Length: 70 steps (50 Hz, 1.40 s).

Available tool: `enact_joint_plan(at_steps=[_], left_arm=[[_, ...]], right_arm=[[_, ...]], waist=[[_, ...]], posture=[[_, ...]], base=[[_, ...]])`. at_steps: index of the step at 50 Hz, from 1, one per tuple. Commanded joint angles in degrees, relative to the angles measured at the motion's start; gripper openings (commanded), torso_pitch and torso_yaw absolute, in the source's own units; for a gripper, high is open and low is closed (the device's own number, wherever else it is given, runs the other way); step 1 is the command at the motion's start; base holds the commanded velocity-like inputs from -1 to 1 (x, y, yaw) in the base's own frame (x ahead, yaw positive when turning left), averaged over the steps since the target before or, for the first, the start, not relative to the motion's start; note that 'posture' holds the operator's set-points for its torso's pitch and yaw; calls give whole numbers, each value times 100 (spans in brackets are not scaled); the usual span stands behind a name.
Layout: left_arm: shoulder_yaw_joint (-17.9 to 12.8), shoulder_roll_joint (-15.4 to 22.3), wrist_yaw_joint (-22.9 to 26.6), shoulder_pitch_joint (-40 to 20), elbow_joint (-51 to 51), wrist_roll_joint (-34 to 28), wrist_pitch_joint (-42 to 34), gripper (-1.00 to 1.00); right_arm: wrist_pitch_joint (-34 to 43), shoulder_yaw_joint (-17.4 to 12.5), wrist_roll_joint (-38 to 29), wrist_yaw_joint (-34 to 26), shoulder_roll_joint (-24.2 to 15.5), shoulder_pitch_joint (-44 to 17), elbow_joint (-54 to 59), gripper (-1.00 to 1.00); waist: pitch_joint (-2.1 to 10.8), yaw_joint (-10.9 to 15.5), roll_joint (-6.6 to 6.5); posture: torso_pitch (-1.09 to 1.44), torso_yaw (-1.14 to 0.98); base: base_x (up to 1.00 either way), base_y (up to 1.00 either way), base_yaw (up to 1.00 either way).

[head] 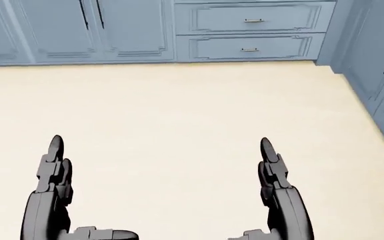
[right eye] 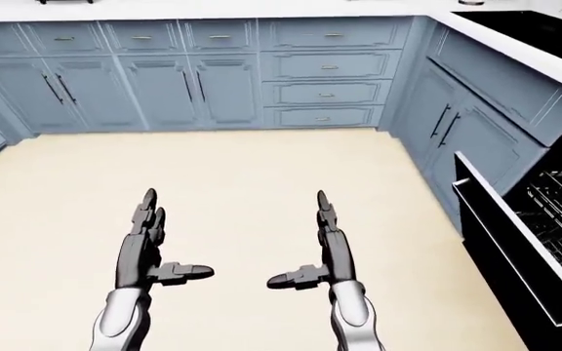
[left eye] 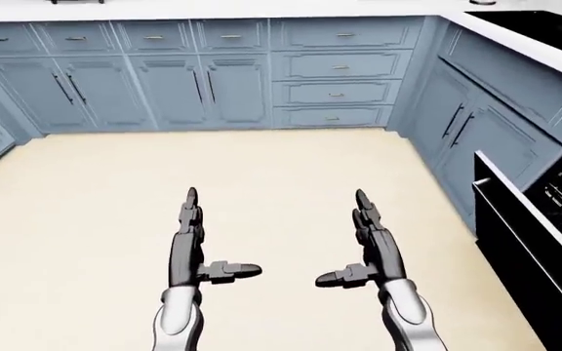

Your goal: Close the dishwasher door

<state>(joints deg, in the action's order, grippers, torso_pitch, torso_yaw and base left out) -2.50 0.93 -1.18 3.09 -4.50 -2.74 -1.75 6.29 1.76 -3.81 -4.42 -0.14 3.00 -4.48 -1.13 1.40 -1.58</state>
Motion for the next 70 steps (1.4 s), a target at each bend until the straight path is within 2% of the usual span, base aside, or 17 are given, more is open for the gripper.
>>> enact_joint_plan(at_steps=[1, 4, 7, 9, 20, 21, 25, 29, 31, 33, 34, 36, 49, 51, 57, 62, 70], left_arm=[[77, -20, 27, -120, -262, 3, 188, 100], [72, -17, 25, -114, -290, 1, 181, 100], [75, -19, 28, -102, -319, 1, 165, 100], [72, -19, 33, -89, -348, 7, 153, 100], [83, -26, 35, -74, -380, -3, 140, 100], [81, -25, 34, -80, -379, -2, 134, 100], [88, -26, 40, -73, -412, -1, 111, 100], [83, -24, 41, -89, -379, 0, 121, 100], [92, -26, 40, -90, -375, -9, 125, 100], [87, -24, 38, -102, -349, -8, 133, 100], [86, -23, 37, -104, -347, -9, 133, 100], [79, -20, 37, -109, -364, -4, 116, 100], [56, -15, 38, -91, -424, 10, 90, 100], [55, -15, 38, -91, -409, 10, 105, 100], [58, -17, 39, -86, -405, 6, 115, 100], [54, -16, 42, -80, -414, 11, 113, 100], [63, -20, 45, -63, -422, 4, 118, 100]], right_arm=[[-111, -88, -1, 42, -40, -66, -297, 100], [-92, -78, -7, 40, -38, -56, -337, 100], [-88, -67, -15, 26, -40, -54, -334, 100], [-78, -61, -23, 25, -39, -41, -358, 100], [-21, -41, -41, -9, -40, -11, -461, 100], [-30, -48, -36, -13, -43, -16, -446, 100], [-2, -43, -36, -19, -38, -31, -463, 100], [-2, -37, -38, -20, -35, -36, -455, 100], [30, -39, -37, -24, -37, -38, -493, 100], [55, -34, -38, -26, -35, -27, -532, 100], [62, -34, -41, -26, -36, -27, -539, 100], [70, -29, -47, -20, -33, -18, -556, 100], [60, -28, -51, -44, -41, -2, -556, 100], [83, -25, -56, -41, -38, 10, -595, 100], [83, -31, -53, -42, -39, 24, -616, 100], [78, -36, -48, -47, -41, 26, -618, 100], [94, -31, -52, -44, -39, 56, -667, 100]], waist=[[77, -27, -32], [29, -12, 136], [162, -19, 560], [-3, -88, 458], [-35, -54, -372], [-51, 23, -151], [54, -16, -237], [-6, 2, 29], [18, -5, 286], [162, -89, 819], [25, -99, 392], [38, -130, 442], [-9, -45, -287], [-12, 9, -124], [26, -12, -53], [163, -24, 594], [-73, -69, 75]], posture=[[0, 0], [0, 0], [0, 0], [0, 0], [0, 0], [0, 0], [0, 0], [0, 0], [0, 0], [0, 0], [0, 0], [0, 0], [0, 0], [0, 0], [0, 0], [0, 0], [0, 0]], base=[[0, -41, 0], [0, -41, 0], [0, -42, 0], [0, -41, 0], [0, -42, 0], [0, -41, 0], [0, -41, 0], [0, -42, 0], [0, -42, 0], [0, -41, 0], [0, -41, 0], [0, -42, 0], [0, -39, 0], [0, -36, 0], [0, -36, 0], [0, -36, 0], [0, -36, 0]])
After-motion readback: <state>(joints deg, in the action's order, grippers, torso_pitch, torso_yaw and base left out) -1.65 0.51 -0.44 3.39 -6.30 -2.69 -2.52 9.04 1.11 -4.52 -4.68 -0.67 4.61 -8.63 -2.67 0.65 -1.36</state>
